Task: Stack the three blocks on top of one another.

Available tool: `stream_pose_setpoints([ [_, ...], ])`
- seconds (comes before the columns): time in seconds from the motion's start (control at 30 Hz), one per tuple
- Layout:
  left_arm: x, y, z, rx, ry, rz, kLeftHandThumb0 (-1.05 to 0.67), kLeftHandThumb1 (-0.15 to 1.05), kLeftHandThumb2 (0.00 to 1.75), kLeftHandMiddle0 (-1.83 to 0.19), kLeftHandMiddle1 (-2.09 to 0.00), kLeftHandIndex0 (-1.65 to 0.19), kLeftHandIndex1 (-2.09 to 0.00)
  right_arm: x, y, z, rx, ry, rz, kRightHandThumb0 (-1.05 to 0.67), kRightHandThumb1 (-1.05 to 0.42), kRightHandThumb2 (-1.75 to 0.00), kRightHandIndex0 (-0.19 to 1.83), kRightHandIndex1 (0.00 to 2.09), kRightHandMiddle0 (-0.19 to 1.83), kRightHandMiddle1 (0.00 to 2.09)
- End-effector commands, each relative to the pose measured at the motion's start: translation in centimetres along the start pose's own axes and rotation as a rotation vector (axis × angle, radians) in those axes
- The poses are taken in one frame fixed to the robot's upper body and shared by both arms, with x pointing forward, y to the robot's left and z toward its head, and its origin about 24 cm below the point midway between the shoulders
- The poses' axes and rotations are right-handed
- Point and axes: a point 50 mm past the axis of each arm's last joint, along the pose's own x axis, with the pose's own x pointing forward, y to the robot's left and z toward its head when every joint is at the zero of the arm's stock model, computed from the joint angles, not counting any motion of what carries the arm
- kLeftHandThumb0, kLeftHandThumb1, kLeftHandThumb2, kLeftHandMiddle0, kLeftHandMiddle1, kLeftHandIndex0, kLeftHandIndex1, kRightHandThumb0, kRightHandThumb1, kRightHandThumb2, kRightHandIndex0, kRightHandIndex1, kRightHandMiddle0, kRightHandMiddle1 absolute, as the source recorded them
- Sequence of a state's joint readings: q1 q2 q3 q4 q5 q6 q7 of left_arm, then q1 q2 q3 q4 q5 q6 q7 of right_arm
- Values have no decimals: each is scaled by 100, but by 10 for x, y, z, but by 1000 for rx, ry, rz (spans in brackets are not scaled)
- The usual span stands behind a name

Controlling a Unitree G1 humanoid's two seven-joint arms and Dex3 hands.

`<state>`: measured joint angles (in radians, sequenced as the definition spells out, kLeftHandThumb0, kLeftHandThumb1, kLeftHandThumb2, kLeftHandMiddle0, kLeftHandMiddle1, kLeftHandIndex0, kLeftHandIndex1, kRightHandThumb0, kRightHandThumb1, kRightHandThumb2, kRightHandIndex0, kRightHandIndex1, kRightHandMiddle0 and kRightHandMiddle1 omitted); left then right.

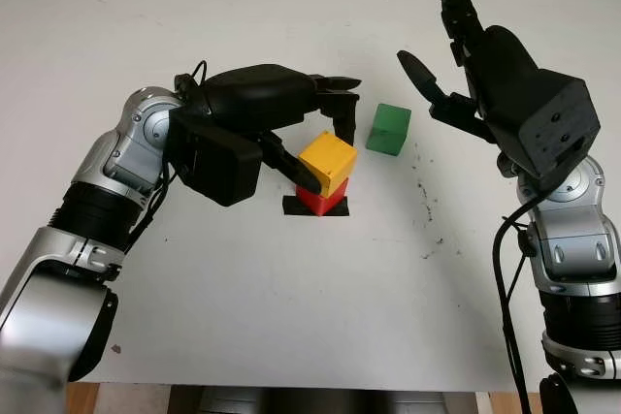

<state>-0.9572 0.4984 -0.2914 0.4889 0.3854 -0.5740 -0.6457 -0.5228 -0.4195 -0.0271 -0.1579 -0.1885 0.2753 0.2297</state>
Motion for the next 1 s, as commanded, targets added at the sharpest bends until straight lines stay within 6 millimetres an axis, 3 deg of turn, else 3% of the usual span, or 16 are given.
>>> stream_pose_setpoints([
  [0.0, 0, 1, 0, 22, 8, -17, -54, 105, 9, -4, -5, -26, -163, -2, 0, 1, 5, -15, -7, -72, -105, -51, -13, 6, -6, 0],
  [0.13, 0, 1, -1, 21, 10, -21, -54, 105, 7, -5, -5, -27, -162, -3, 0, 0, 6, -7, -8, -72, -105, -51, -13, 6, -5, 0],
  [0.23, 0, -1, -1, 13, 13, -26, -57, 103, 6, -3, -5, -29, -142, -3, 0, 0, 1, -4, -5, -71, -105, -51, -12, 6, -5, 0],
  [0.33, 0, -2, 0, 14, 10, -31, -63, 100, 5, 1, -5, -23, -104, -3, 0, 0, 7, -6, -3, -71, -105, -51, -13, 5, -6, 0],
  [0.47, -1, -2, 1, 20, 1, -66, -74, 97, 5, 12, -5, -9, -30, -4, 1, 0, 14, -6, -2, -70, -105, -51, -14, 5, -7, 0],
  [0.5, -1, -2, 2, 23, -1, -74, -76, 97, 5, 15, -4, -5, -21, -4, 1, 0, 17, -5, -1, -70, -105, -51, -14, 5, -7, 0],
  [0.6, -2, -2, 4, 25, -10, -95, -82, 95, 5, 19, -1, 5, -9, -4, 1, -1, 21, 0, -1, -71, -105, -51, -15, 5, -7, 0],
  [0.97, -12, 1, 6, 0, -14, -116, -92, 92, 4, 19, 0, 19, 0, -5, 0, -1, 25, 2, 16, -70, -105, -50, -16, 4, -9, 0],
])
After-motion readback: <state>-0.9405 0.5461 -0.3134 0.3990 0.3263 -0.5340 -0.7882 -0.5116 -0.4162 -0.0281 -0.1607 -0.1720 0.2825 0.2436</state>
